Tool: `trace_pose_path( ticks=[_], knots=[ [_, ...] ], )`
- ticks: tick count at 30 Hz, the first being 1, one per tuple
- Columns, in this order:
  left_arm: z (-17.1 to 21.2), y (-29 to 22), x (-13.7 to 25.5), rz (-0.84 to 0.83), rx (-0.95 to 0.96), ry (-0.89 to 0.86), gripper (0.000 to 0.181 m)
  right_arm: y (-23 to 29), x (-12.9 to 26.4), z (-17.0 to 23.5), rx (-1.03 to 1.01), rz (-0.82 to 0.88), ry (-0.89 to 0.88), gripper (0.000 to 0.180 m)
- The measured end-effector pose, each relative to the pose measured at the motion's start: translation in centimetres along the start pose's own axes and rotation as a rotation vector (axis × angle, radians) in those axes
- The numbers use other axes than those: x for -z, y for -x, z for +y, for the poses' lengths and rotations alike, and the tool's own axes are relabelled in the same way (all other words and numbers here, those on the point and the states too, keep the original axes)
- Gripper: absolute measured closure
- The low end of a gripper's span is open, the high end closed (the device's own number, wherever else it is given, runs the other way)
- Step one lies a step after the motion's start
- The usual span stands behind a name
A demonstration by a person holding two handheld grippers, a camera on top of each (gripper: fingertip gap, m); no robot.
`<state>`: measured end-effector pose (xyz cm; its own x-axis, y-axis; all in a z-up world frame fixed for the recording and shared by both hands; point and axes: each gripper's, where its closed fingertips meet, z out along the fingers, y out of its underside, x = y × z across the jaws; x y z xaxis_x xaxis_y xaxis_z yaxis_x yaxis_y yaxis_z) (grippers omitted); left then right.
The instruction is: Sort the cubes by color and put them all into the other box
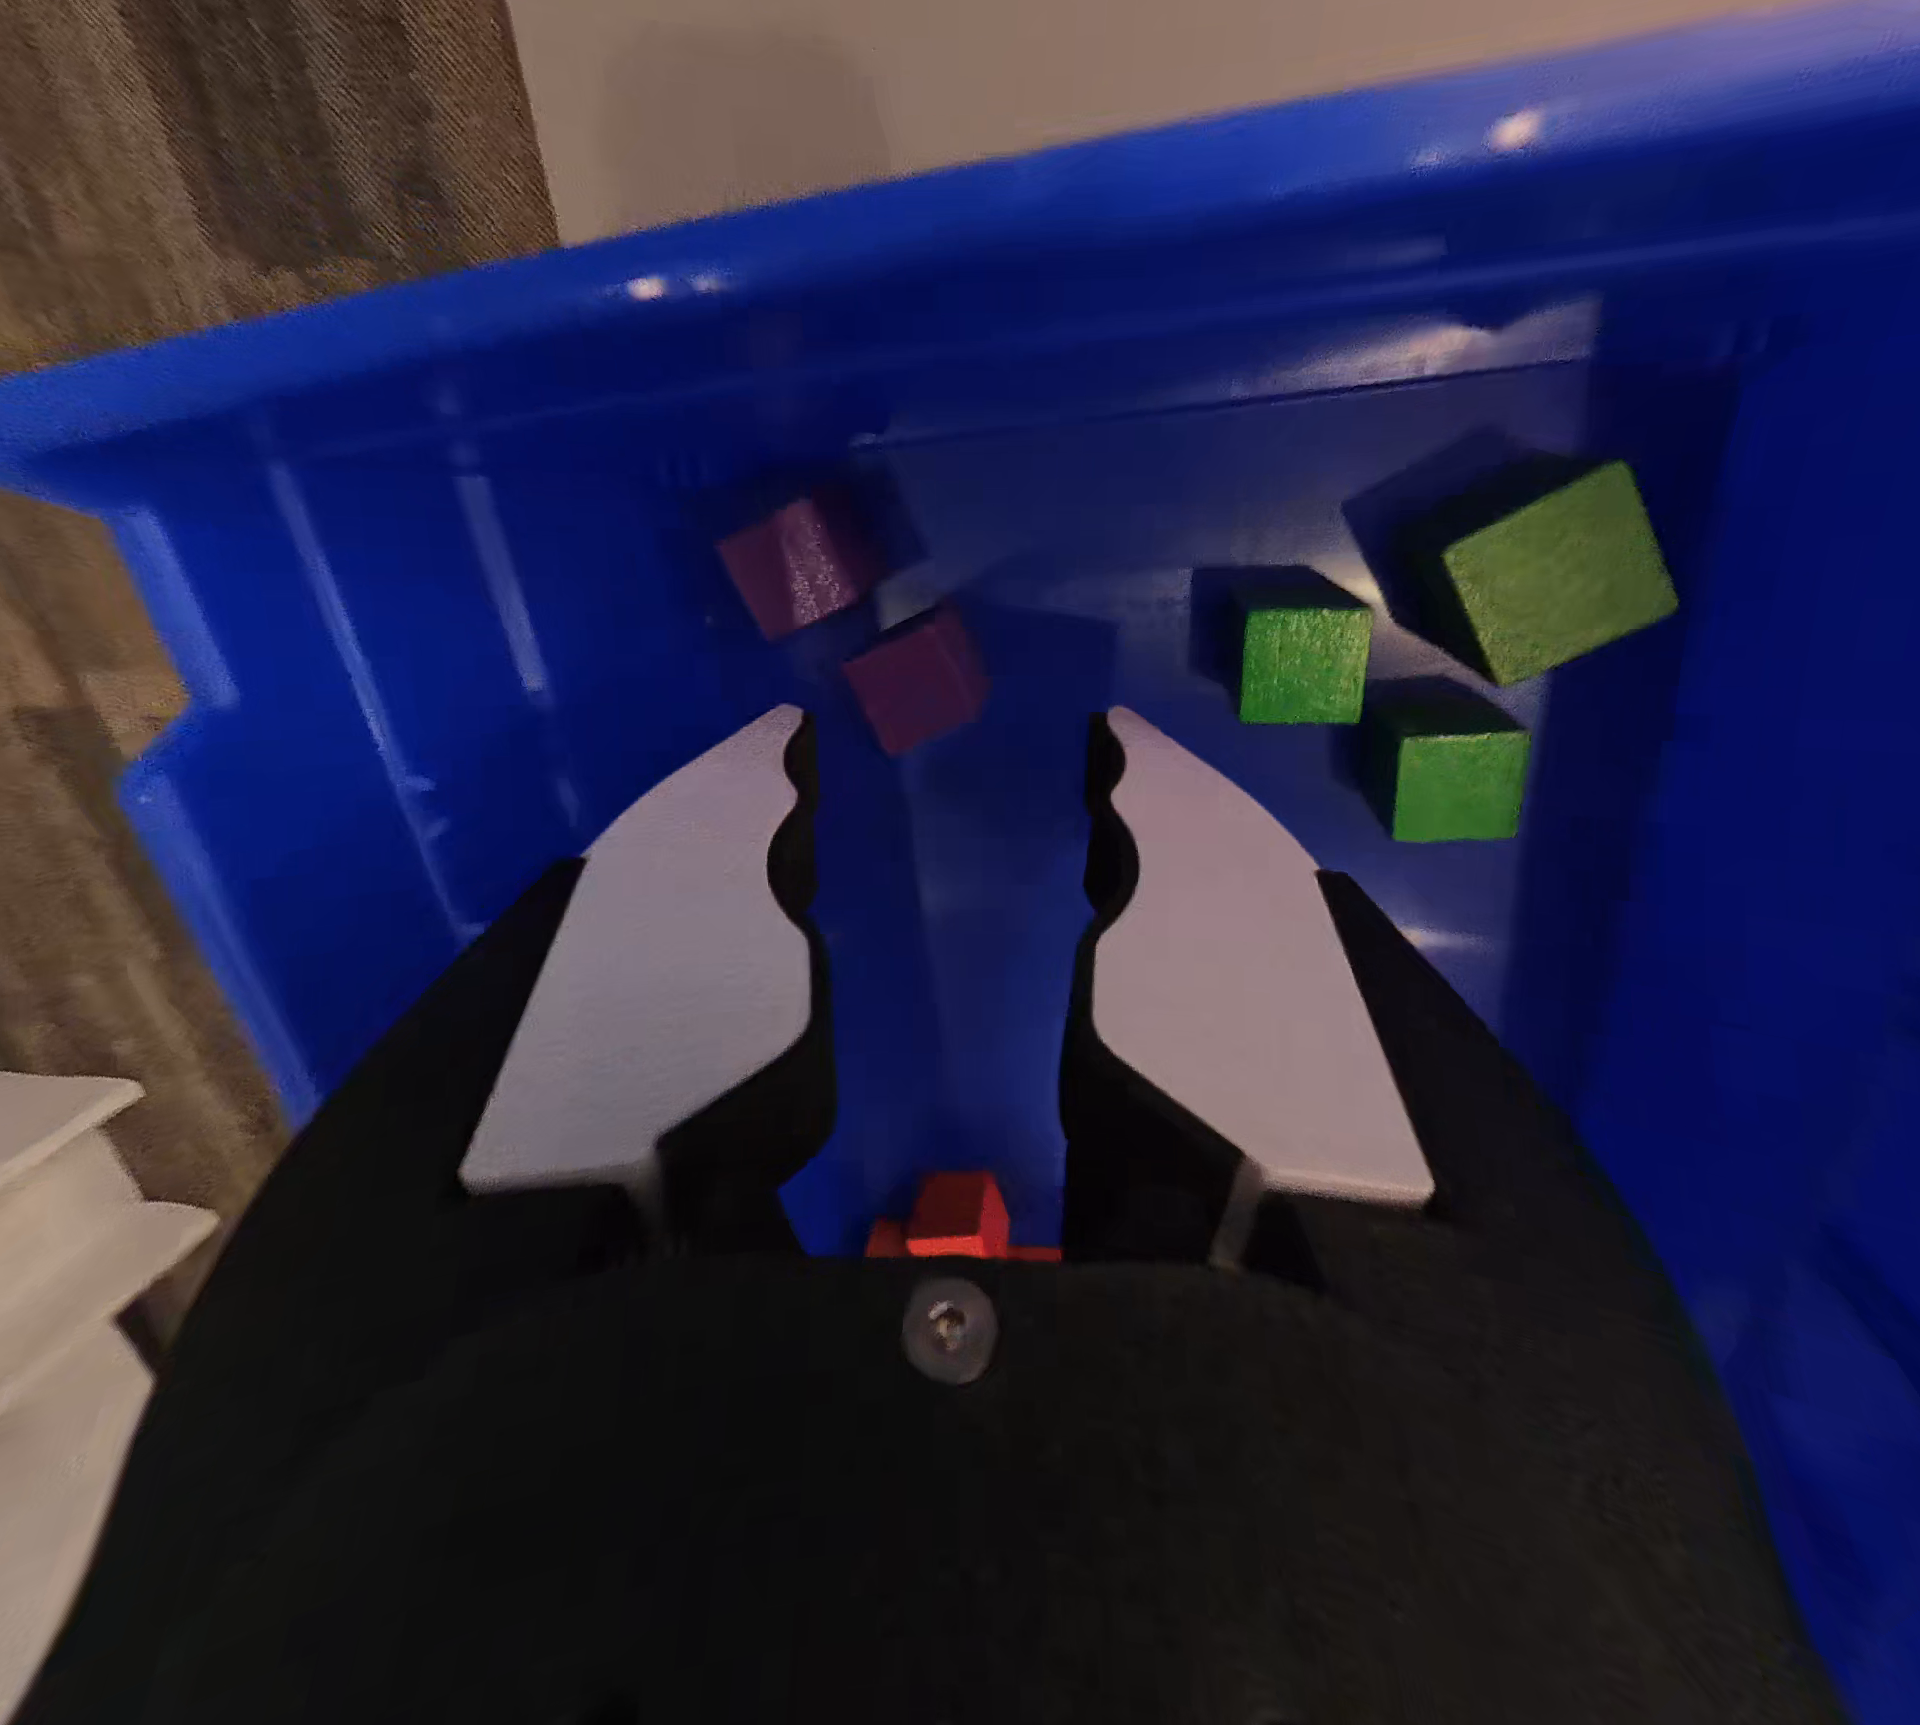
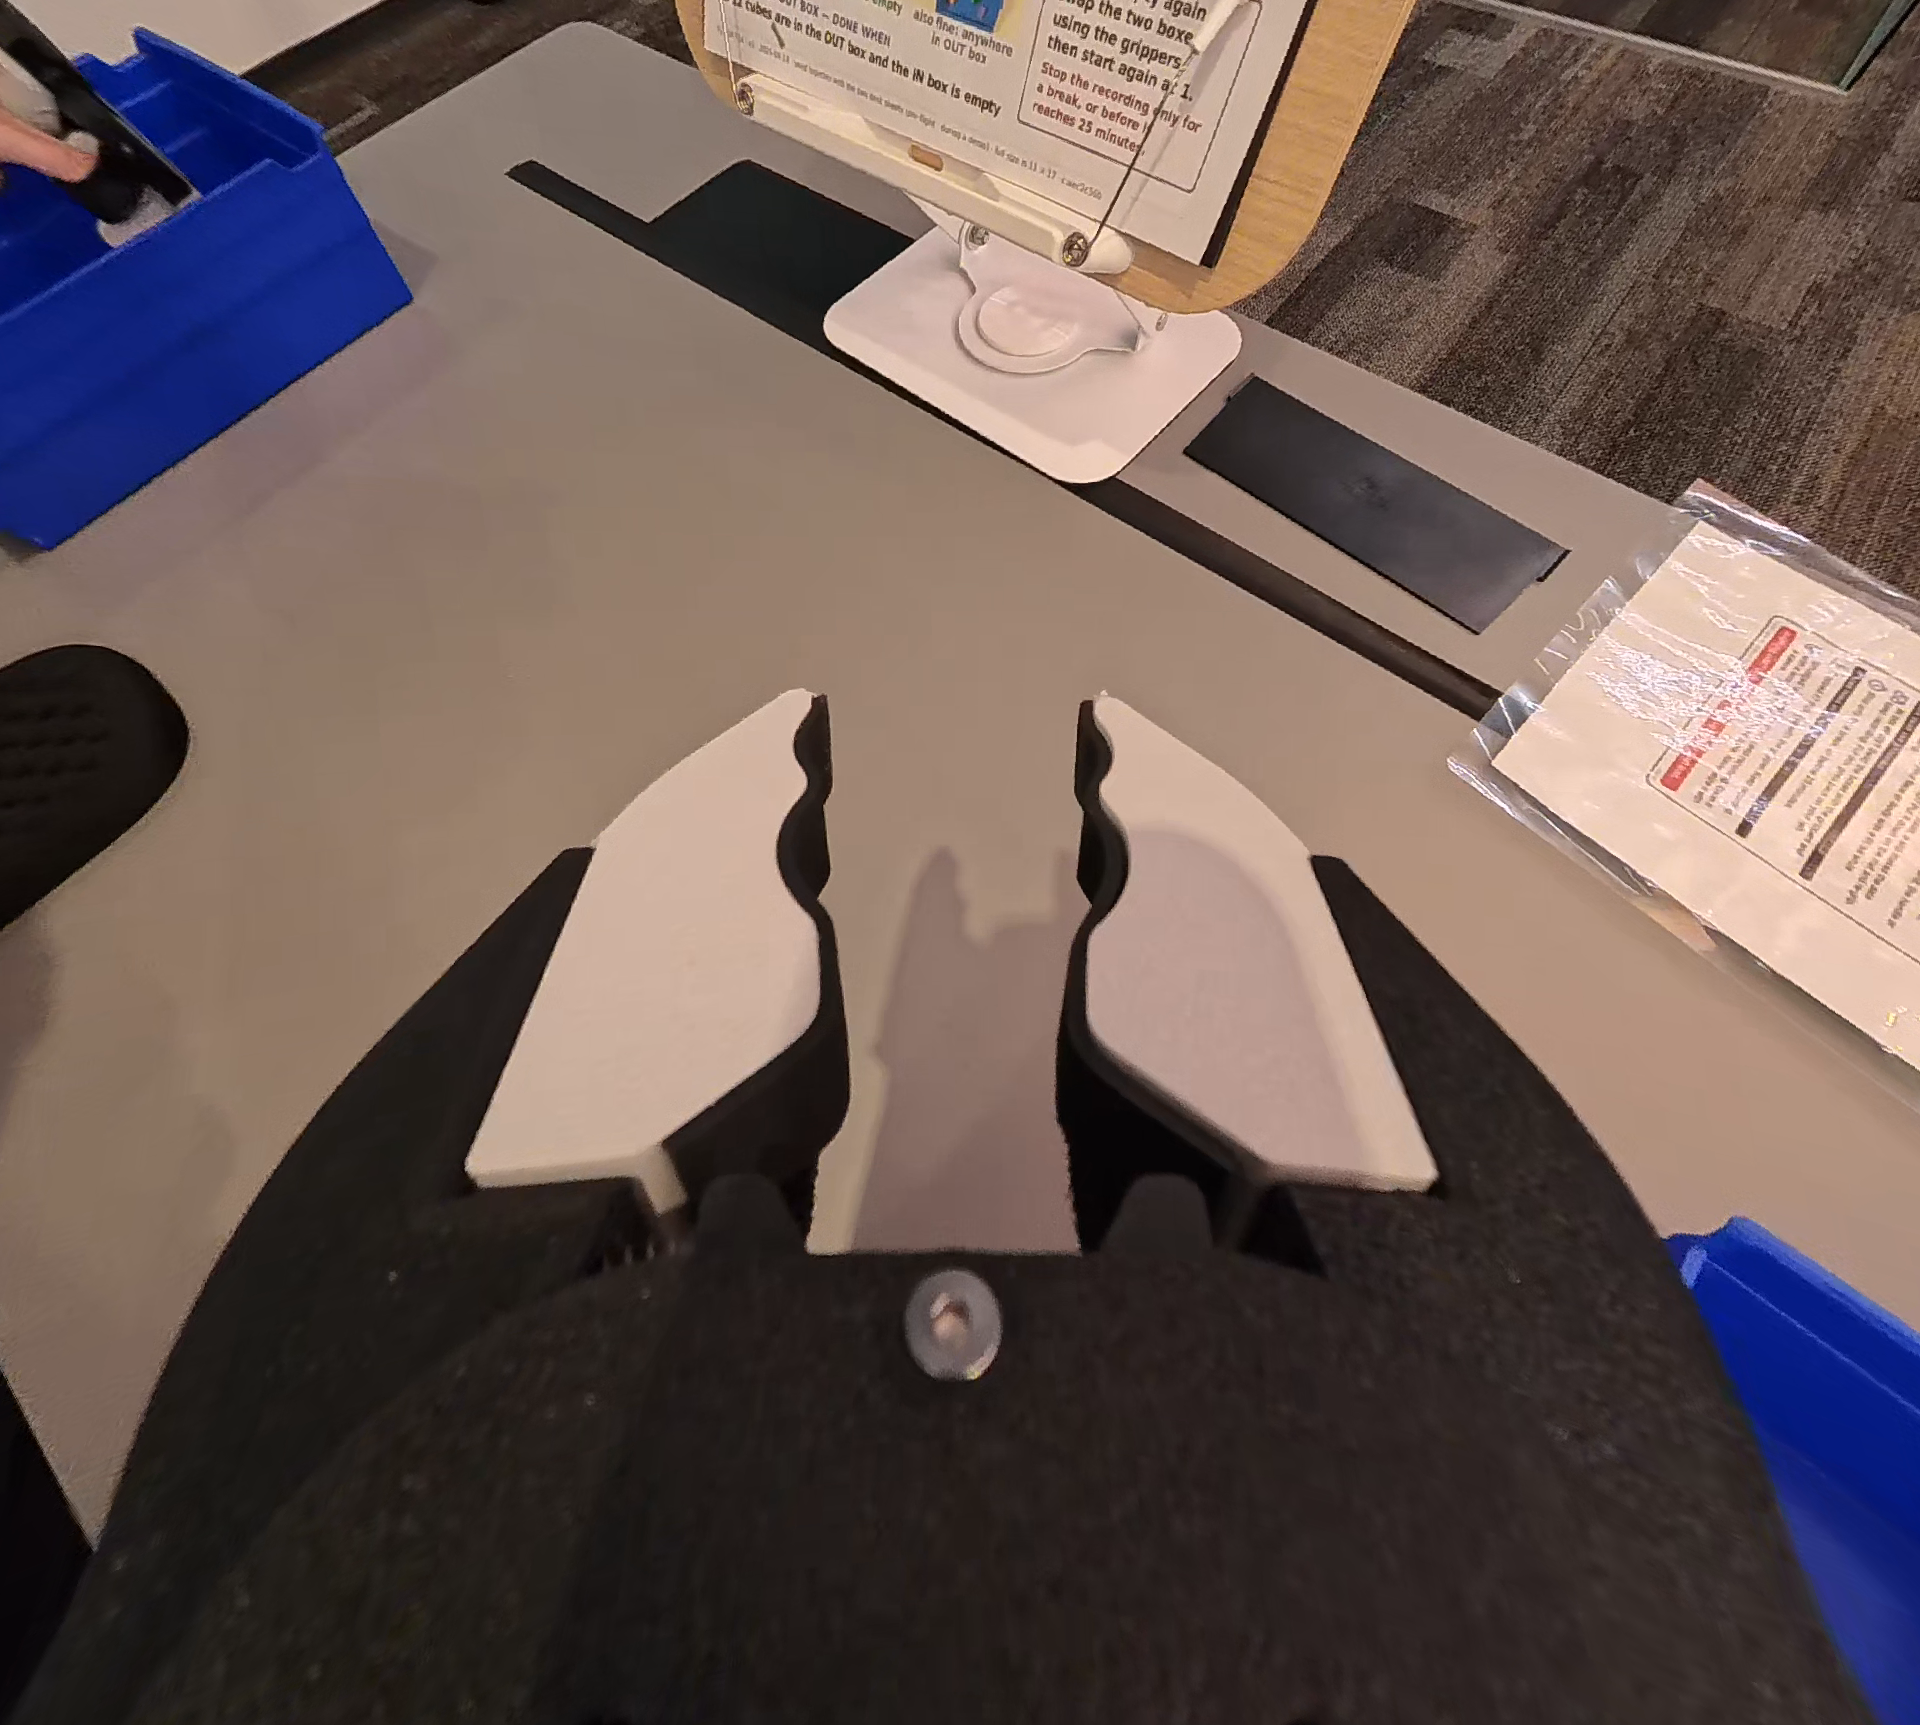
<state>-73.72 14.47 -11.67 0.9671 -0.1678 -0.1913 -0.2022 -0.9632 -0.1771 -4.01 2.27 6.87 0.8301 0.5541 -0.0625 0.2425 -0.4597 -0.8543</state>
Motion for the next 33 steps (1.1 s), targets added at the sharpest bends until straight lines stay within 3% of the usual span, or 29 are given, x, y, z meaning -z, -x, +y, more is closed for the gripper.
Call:
trace_pose_path(
  ticks=[4,7,11,14,16,20,24,28,33],
  knots=[
    [0.0,1.4,-1.2,-0.091,0.006,0.044,0.136,-0.2,-0.2,0.1,0.002,-0.006,0.003,0.135],
    [-0.1,1.0,-1.9,-0.075,0.011,0.039,0.153,-0.5,-0.2,0.5,0.001,0.0,0.02,0.136],
    [0.3,0.4,-1.4,-0.048,-0.02,0.014,0.155,-0.6,0.0,0.4,0.0,-0.005,0.01,0.138],
    [-0.3,-0.5,1.8,-0.005,-0.045,-0.112,0.156,0.1,0.0,0.0,0.016,-0.026,-0.011,0.142],
    [-1.5,-2.5,6.1,0.055,-0.087,-0.276,0.156,1.6,-0.4,-0.7,0.045,-0.071,-0.028,0.142],
    [-2.9,-12.6,18.0,0.248,-0.352,-0.695,0.157,8.2,-2.2,-2.7,0.143,-0.291,-0.076,0.14],
    [0.3,-26.8,28.1,0.542,-0.637,-1.022,0.157,16.6,-3.6,-5.4,0.269,-0.521,-0.235,0.134],
    [4.1,-36.6,33.1,0.85,-0.736,-1.12,0.158,22.6,-3.7,-6.1,0.538,-0.523,-0.399,0.132],
    [6.0,-42.1,35.0,1.115,-0.735,-1.06,0.158,24.5,-3.0,-6.0,0.822,-0.36,-0.552,0.138]
  ],
)
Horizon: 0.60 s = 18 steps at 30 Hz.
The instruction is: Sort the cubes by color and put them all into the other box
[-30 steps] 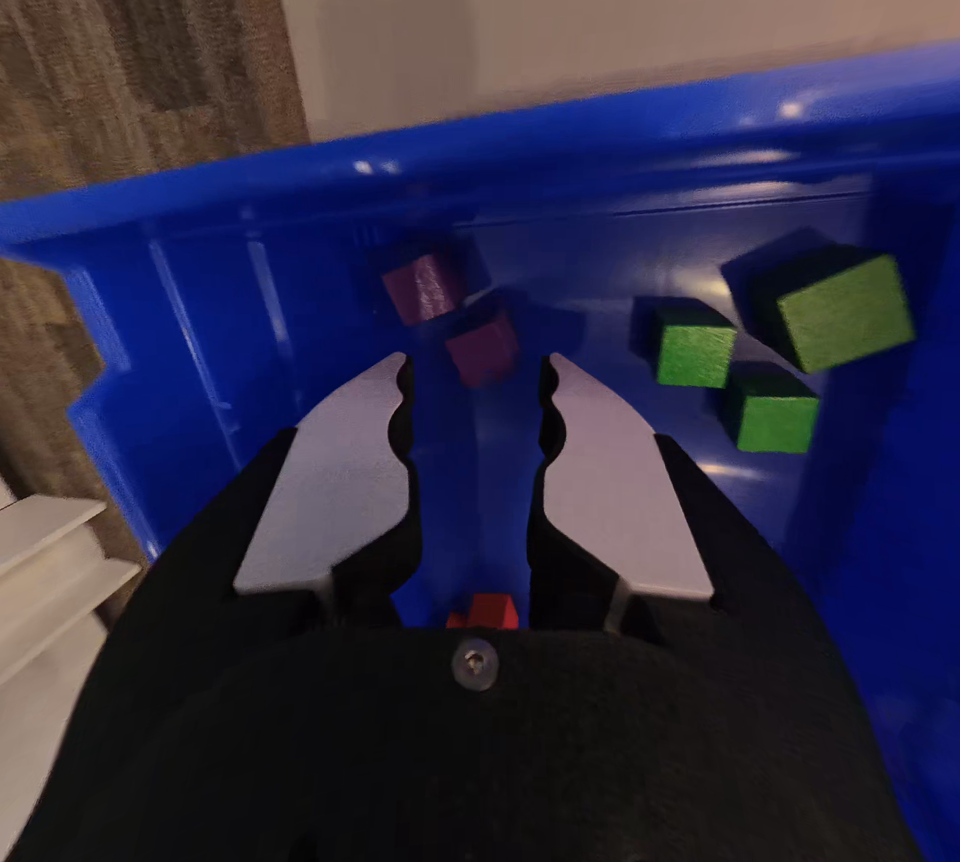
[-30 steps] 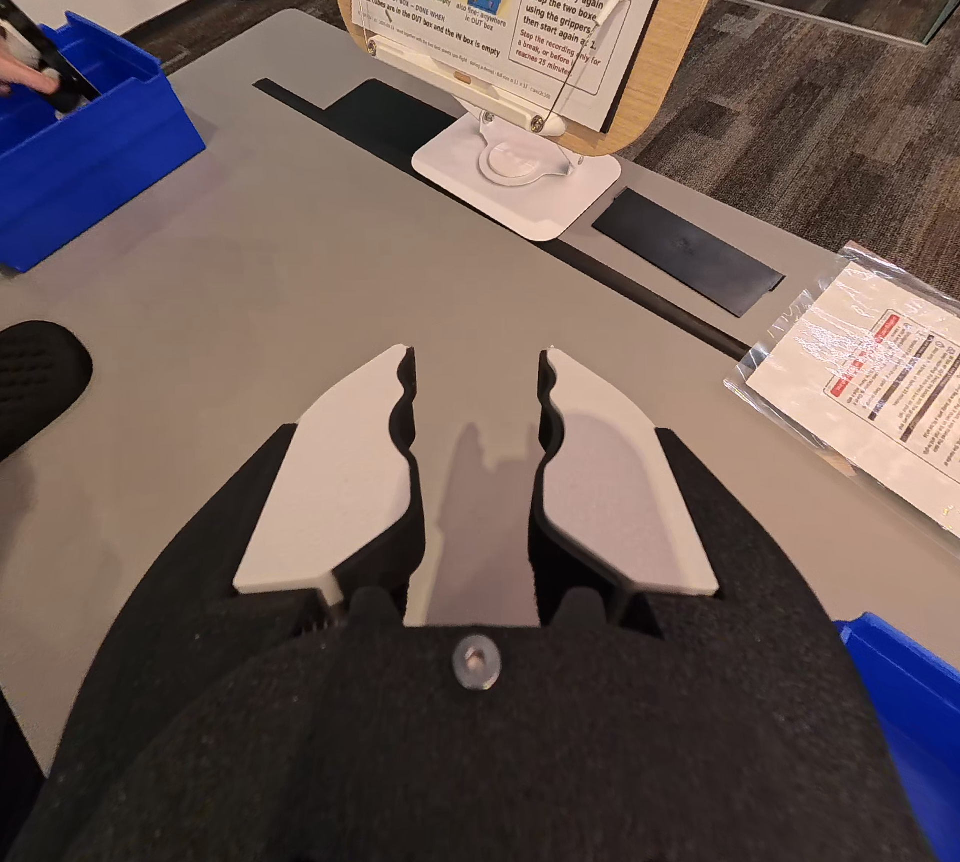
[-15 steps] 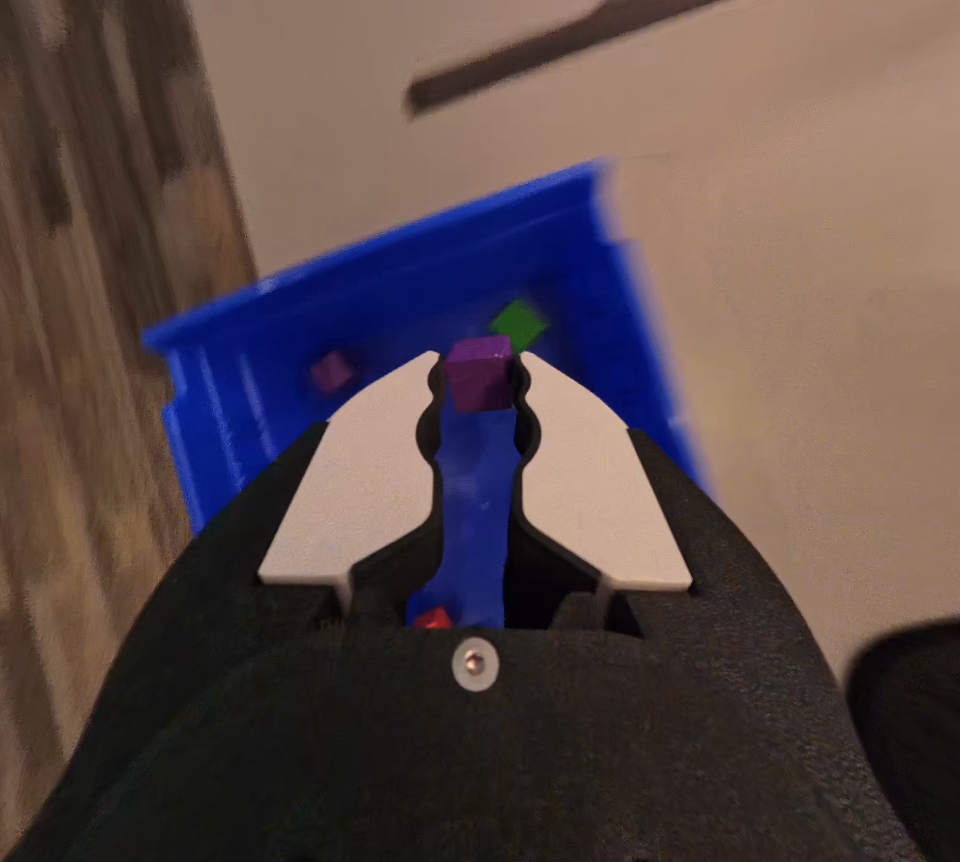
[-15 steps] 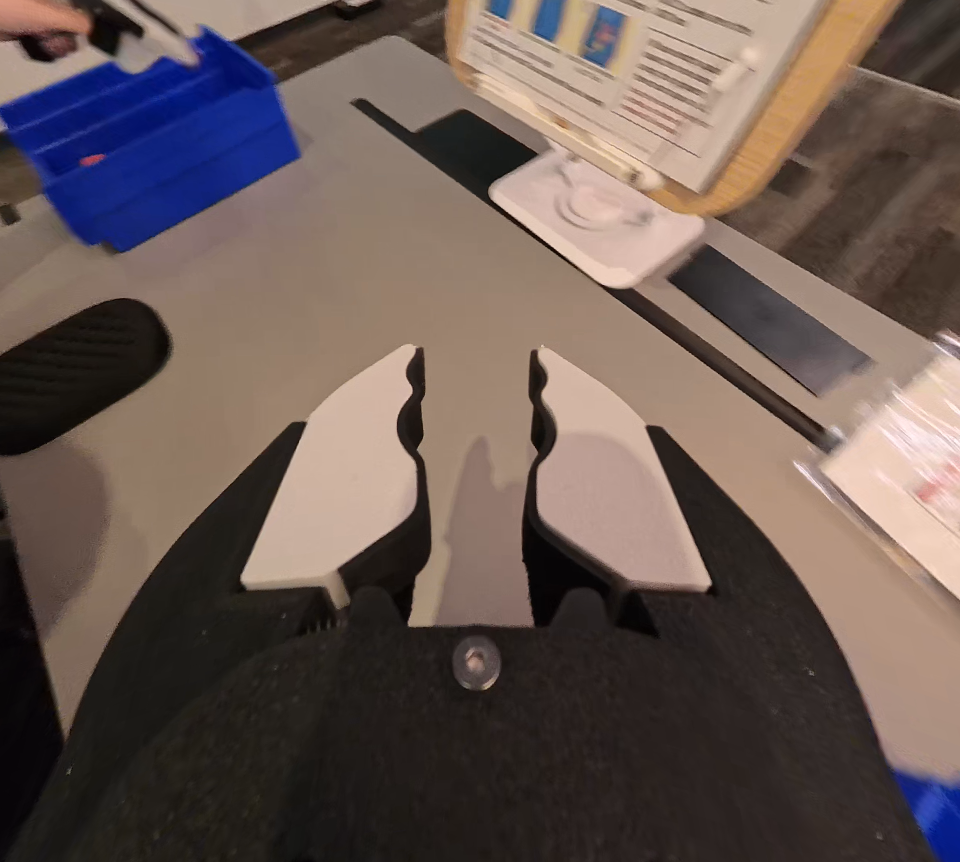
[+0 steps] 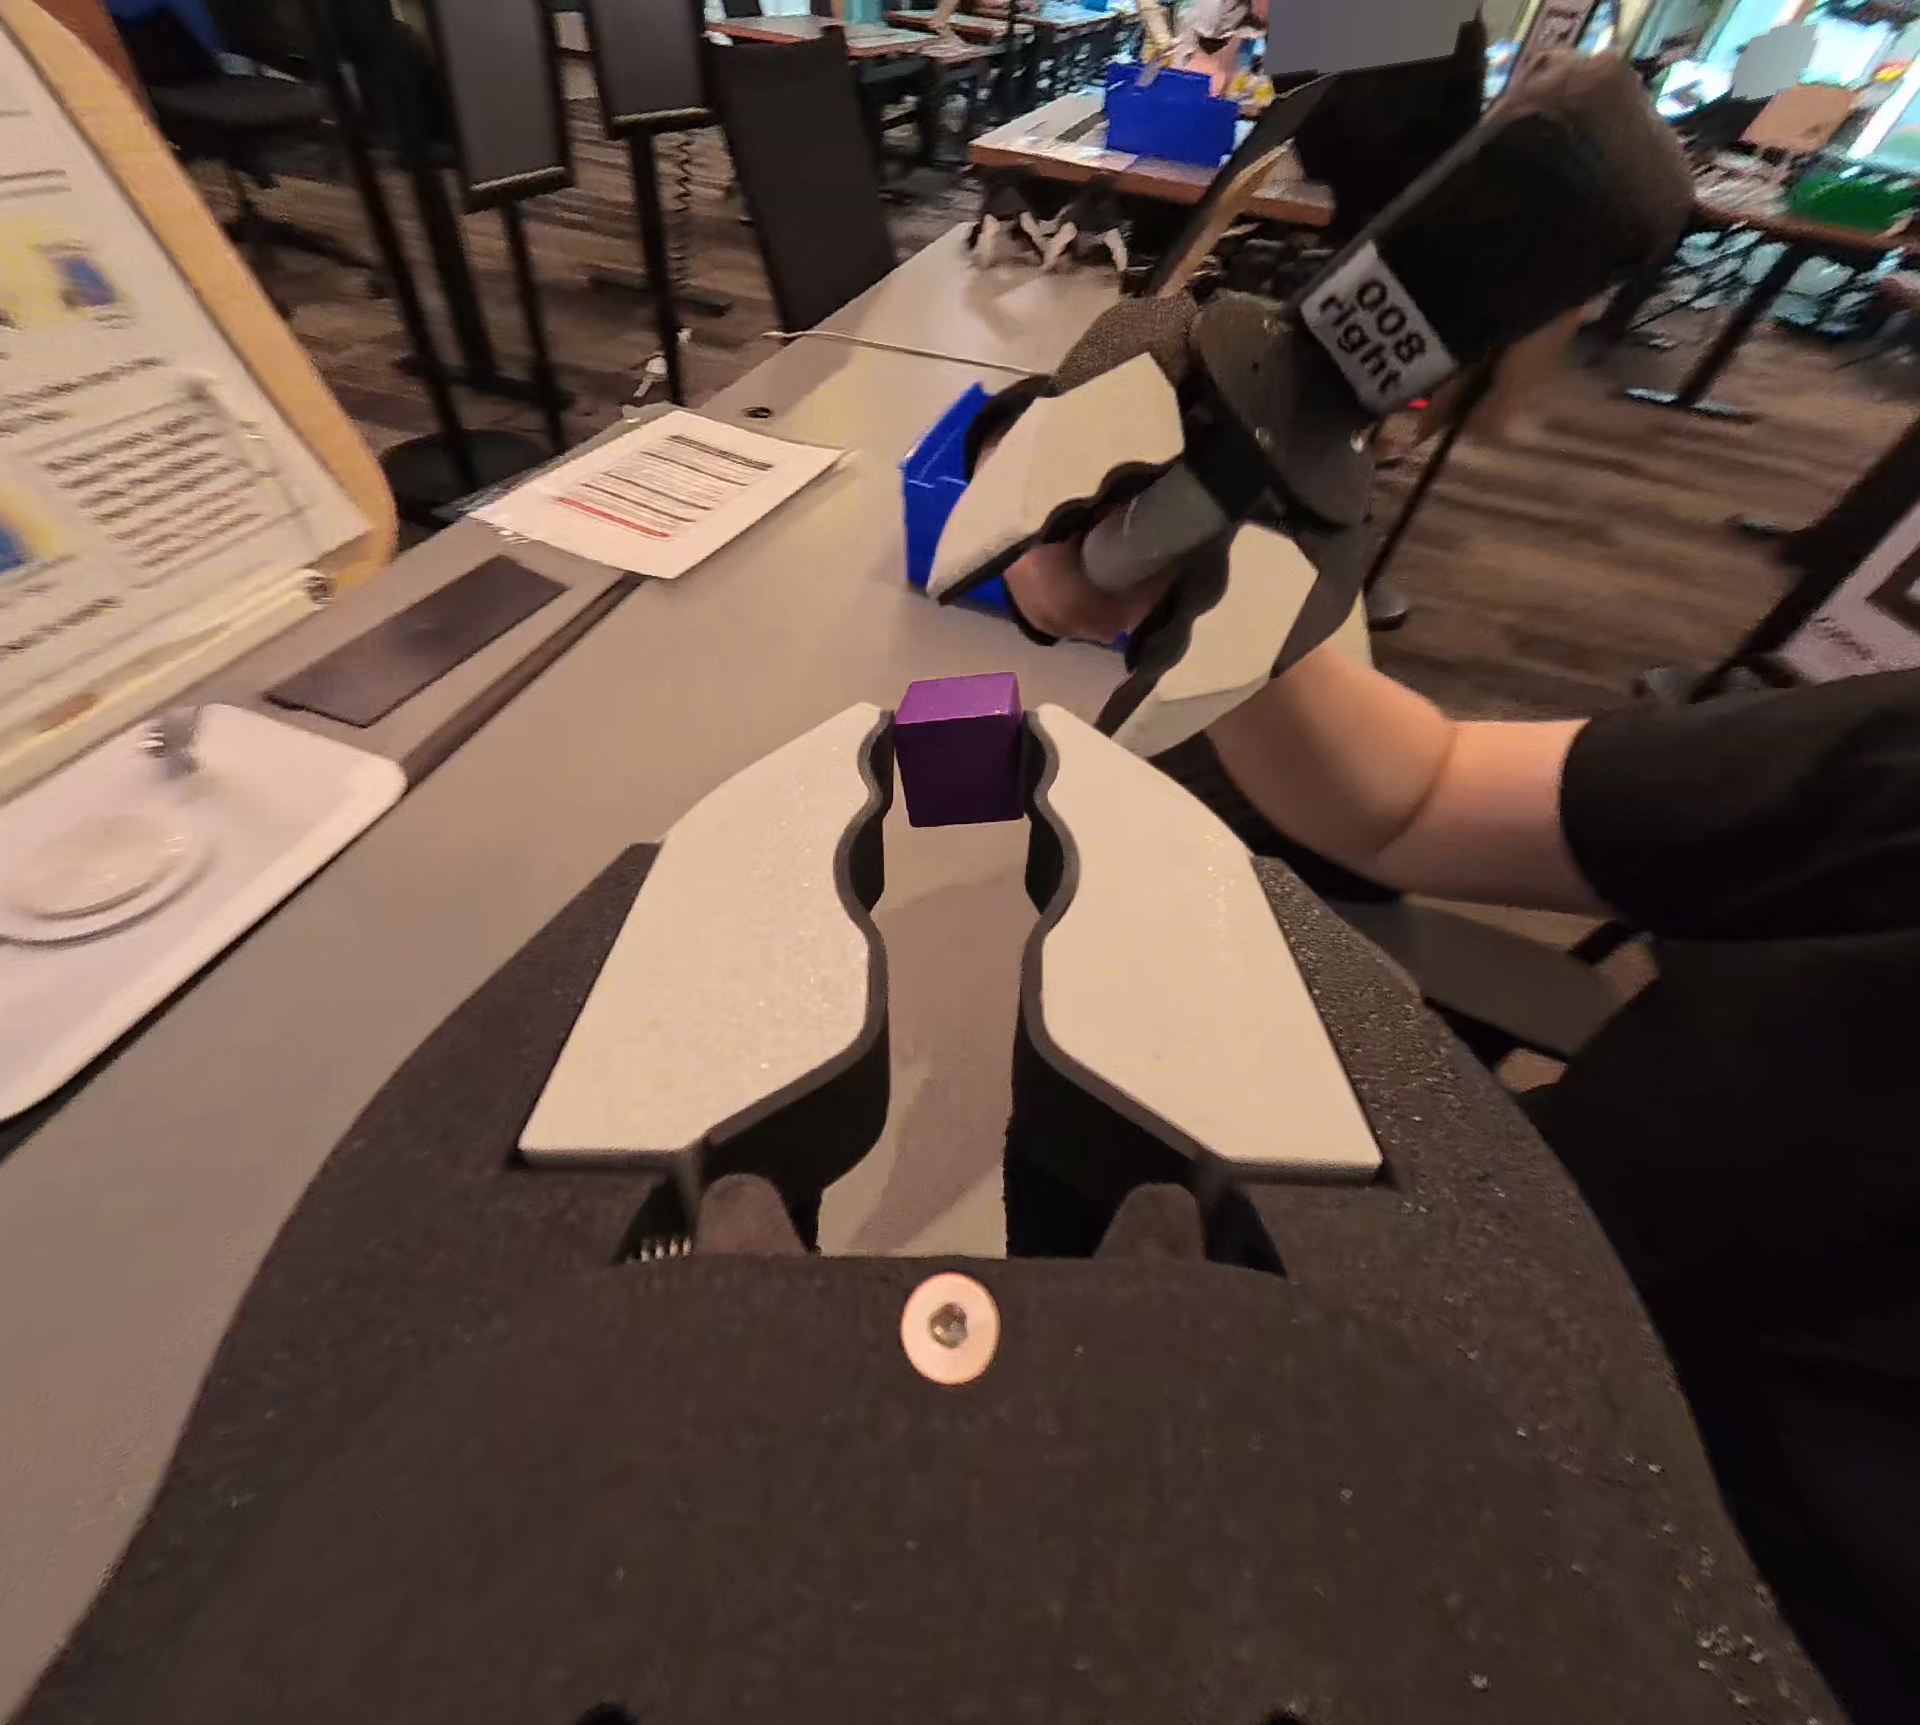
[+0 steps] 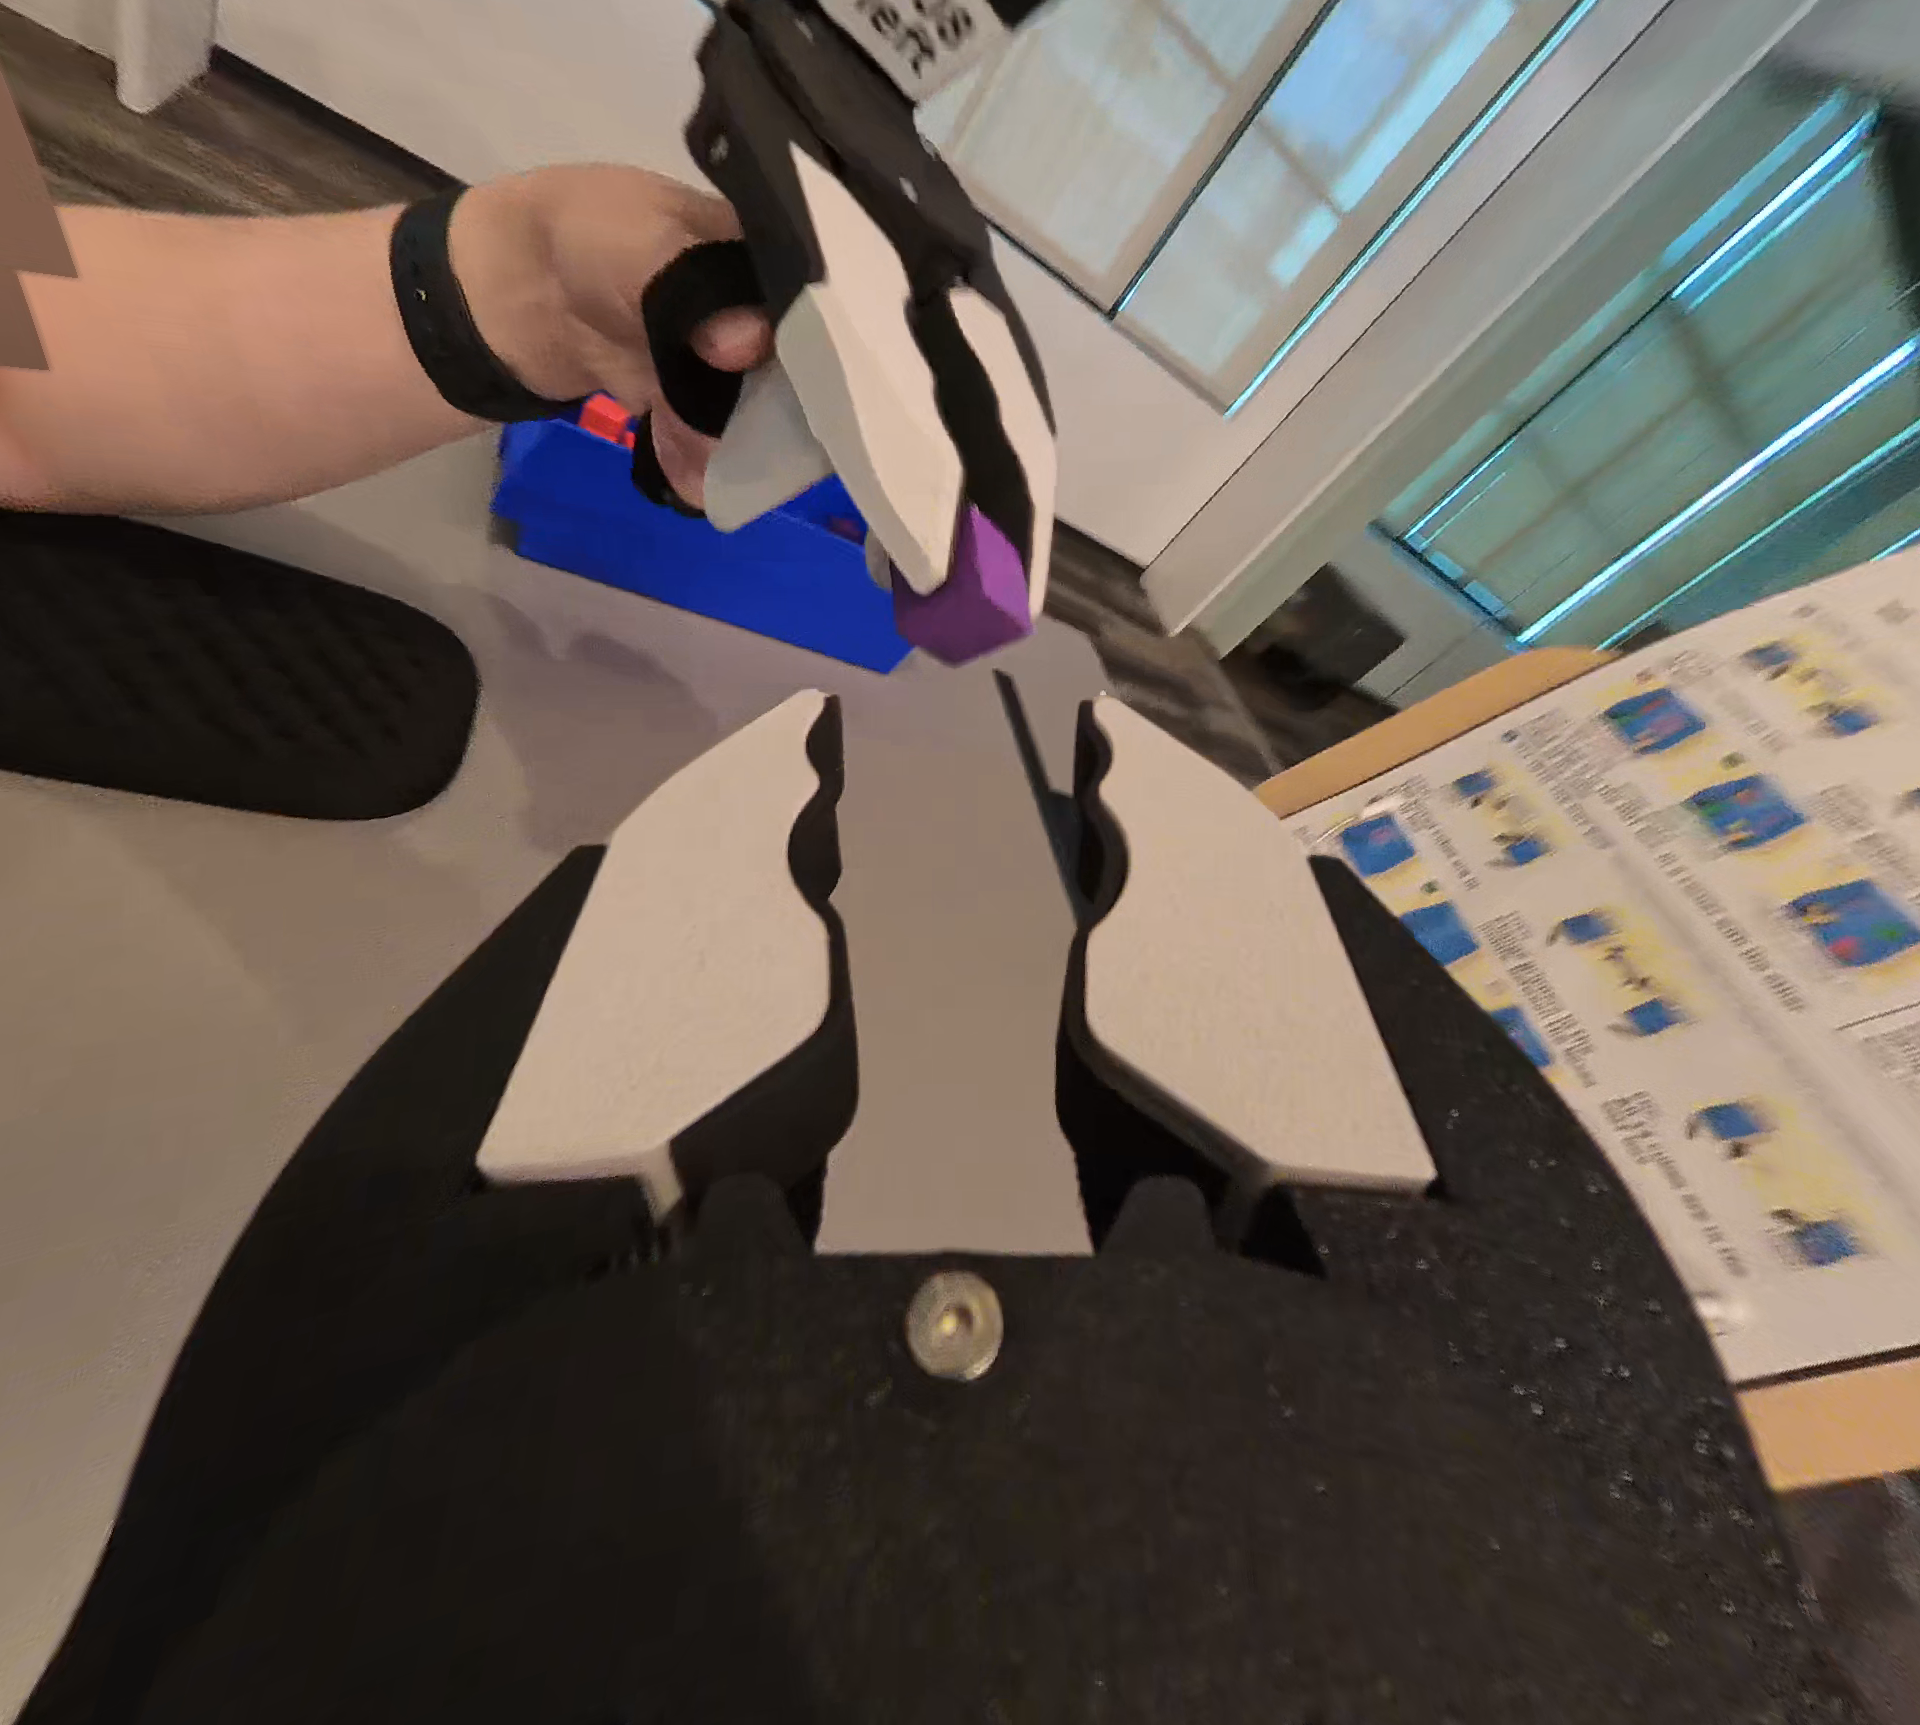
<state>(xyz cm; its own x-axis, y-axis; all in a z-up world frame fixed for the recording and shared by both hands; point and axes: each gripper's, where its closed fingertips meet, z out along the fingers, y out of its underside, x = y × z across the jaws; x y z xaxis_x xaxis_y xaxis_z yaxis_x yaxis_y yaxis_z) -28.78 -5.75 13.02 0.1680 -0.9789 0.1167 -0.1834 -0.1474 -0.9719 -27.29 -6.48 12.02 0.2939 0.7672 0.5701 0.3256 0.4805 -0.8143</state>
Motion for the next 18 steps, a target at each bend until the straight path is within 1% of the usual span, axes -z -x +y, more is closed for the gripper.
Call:
trace_pose_path(
  ticks=[4,6,9,13,18],
  knots=[
    [0.6,-0.5,-1.9,0.071,0.097,0.03,0.158,0.2,0.6,-0.8,0.09,0.025,-0.046,0.139],
    [0.8,-0.6,-2.4,0.098,0.133,0.028,0.158,0.4,0.5,-0.3,0.126,0.018,-0.019,0.139],
    [0.7,-0.9,-2.7,0.153,0.181,0.016,0.158,0.1,0.4,0.5,0.176,0.048,0.0,0.143],
    [0.9,-1.4,-3.0,0.209,0.208,0.007,0.158,0.5,-0.1,0.8,0.215,0.047,-0.007,0.156],
    [1.3,-1.8,-3.0,0.267,0.248,0.003,0.158,0.9,-0.1,0.8,0.22,0.027,-0.018,0.157]
  ],
)
